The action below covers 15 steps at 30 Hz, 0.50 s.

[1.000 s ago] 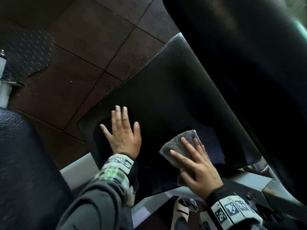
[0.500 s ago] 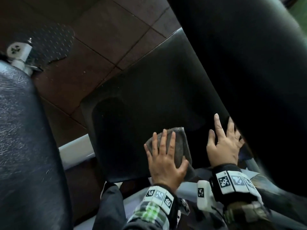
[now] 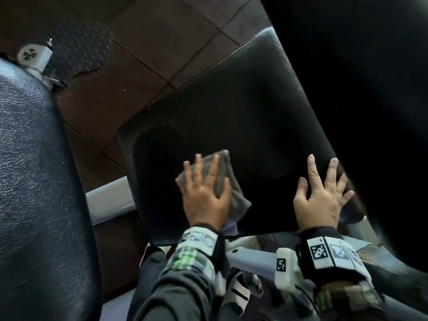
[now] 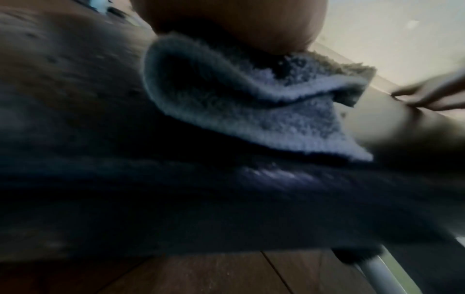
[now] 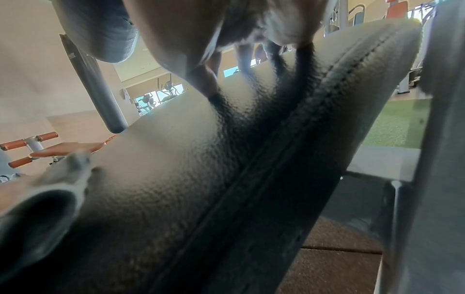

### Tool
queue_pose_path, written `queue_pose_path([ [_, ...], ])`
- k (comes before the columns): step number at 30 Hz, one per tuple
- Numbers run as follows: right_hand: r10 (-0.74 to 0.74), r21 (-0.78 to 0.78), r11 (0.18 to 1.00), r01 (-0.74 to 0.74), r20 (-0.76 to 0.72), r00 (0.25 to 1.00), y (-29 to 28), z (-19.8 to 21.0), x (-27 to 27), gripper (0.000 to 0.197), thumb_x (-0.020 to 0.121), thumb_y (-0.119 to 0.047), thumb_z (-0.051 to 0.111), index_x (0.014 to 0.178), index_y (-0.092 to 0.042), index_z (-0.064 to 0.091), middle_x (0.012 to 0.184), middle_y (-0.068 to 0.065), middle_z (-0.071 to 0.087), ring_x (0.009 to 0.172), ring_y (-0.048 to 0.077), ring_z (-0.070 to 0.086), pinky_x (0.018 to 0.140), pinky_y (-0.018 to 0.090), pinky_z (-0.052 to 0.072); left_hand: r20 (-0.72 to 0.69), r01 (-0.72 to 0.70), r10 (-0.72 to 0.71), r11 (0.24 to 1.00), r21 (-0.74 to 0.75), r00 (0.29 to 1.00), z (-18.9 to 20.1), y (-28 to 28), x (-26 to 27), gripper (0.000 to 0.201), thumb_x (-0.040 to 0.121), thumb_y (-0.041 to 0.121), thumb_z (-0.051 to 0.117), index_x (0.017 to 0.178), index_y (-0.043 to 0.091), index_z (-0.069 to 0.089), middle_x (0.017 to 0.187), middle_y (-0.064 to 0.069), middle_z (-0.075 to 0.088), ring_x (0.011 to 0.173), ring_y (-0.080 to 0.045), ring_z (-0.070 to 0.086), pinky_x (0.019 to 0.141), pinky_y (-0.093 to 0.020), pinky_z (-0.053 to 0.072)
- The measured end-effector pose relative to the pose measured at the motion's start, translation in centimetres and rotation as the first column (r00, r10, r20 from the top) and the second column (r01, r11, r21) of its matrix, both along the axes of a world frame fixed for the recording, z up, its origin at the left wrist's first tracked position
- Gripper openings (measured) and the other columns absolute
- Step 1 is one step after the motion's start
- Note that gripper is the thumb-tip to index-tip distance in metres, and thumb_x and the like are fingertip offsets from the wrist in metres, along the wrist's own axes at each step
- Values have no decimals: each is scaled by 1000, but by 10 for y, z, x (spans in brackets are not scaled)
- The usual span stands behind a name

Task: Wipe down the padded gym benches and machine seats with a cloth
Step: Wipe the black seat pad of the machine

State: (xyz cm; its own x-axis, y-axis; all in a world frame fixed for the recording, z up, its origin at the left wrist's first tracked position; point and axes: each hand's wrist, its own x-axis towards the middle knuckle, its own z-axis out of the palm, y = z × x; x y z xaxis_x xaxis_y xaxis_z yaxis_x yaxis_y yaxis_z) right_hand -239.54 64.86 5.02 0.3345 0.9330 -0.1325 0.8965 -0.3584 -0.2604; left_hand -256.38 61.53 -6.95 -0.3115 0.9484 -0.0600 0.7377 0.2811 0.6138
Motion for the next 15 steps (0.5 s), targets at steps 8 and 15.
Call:
queue_pose_path([
  [8,-3,68,998,2,13,1000,0,-10,4,55,95,-18,50,144,-30,30,153,10,25,138,26,16,102,23,-1,65,-62,67,995,-80,996,-7,-95,27,59,97,56,34,153,40,22,164,-7,15,151,-33,4,112,-64,28],
  [15,6,77,997,-7,18,1000,0,-15,7,55,95,-19,50,144,-31,30,154,8,21,140,26,12,105,23,-2,7,145,-145,989,-11,989,19,-43,66,51,98,58,35,148,50,25,161,-5,28,149,-32,18,114,-62,24],
])
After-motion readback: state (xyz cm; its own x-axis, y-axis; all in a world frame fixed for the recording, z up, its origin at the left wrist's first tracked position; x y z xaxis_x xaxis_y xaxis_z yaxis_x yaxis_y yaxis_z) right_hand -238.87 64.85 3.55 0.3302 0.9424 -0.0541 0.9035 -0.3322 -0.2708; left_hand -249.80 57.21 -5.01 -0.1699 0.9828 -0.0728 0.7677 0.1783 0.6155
